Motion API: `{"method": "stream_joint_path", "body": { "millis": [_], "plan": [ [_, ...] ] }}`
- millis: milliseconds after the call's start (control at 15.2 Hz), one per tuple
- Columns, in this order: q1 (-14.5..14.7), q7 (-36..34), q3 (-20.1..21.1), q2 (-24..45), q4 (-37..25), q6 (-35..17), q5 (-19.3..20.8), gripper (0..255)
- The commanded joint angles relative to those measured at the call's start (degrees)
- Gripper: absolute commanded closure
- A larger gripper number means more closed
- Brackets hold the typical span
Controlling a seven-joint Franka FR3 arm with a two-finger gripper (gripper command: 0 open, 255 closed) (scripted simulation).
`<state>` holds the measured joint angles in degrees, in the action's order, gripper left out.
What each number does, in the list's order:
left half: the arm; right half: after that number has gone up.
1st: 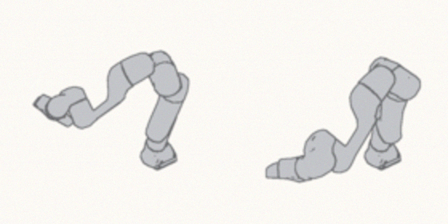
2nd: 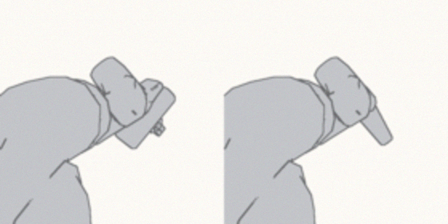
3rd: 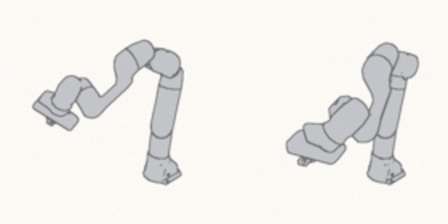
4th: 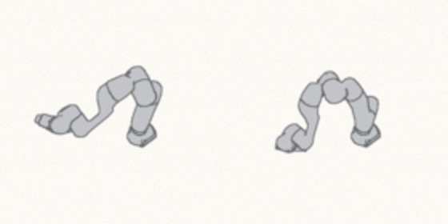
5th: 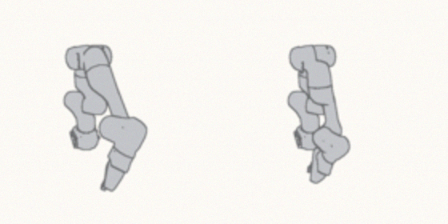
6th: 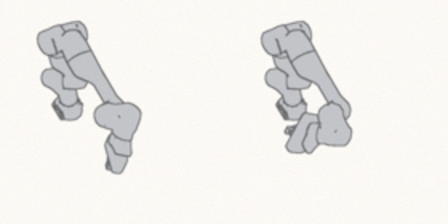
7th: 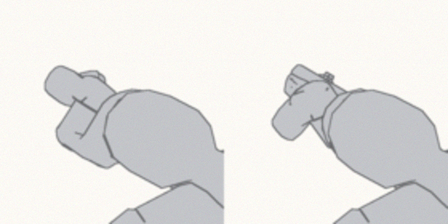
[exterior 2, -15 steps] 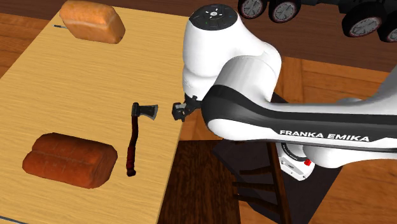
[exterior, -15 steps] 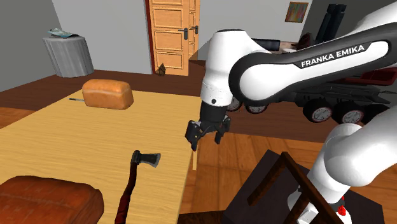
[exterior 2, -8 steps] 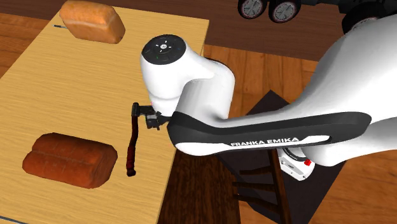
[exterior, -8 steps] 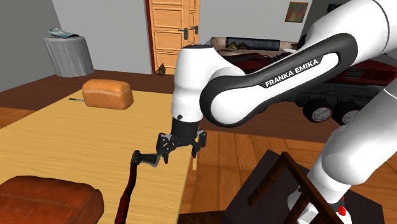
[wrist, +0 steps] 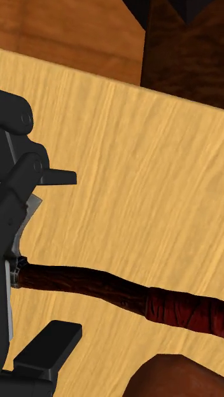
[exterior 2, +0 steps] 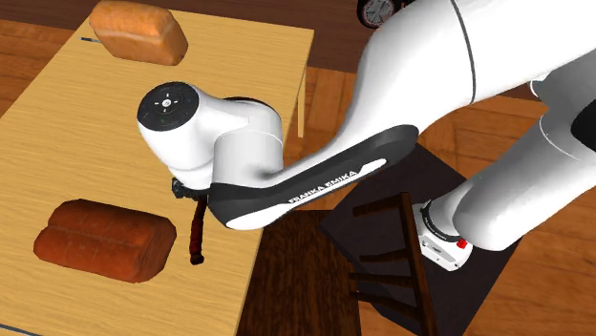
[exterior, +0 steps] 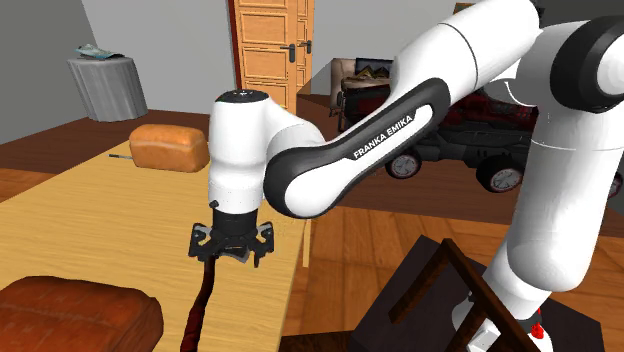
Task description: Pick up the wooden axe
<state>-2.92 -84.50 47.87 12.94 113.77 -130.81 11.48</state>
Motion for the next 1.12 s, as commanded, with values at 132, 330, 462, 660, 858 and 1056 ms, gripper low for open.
{"method": "stream_joint_path", "body": {
  "millis": [132, 330, 462, 660, 858, 1056],
  "plan": [
    [7.6, -10.3, -4.7, 10.9, -10.7, 1.9, 9.5, 0],
    [9.4, -12.1, -6.2, 13.4, -12.3, 1.3, 11.3, 0],
    [9.7, -12.6, -6.7, 14.2, -11.8, 0.1, 12.0, 0],
    [10.3, -13.3, -7.5, 15.3, -11.0, -1.6, 13.2, 0],
    [10.4, -13.5, -7.7, 15.6, -10.9, -1.9, 13.4, 255],
    [10.4, -13.4, -7.7, 15.6, -10.9, -1.9, 13.4, 255]
  ]
}}
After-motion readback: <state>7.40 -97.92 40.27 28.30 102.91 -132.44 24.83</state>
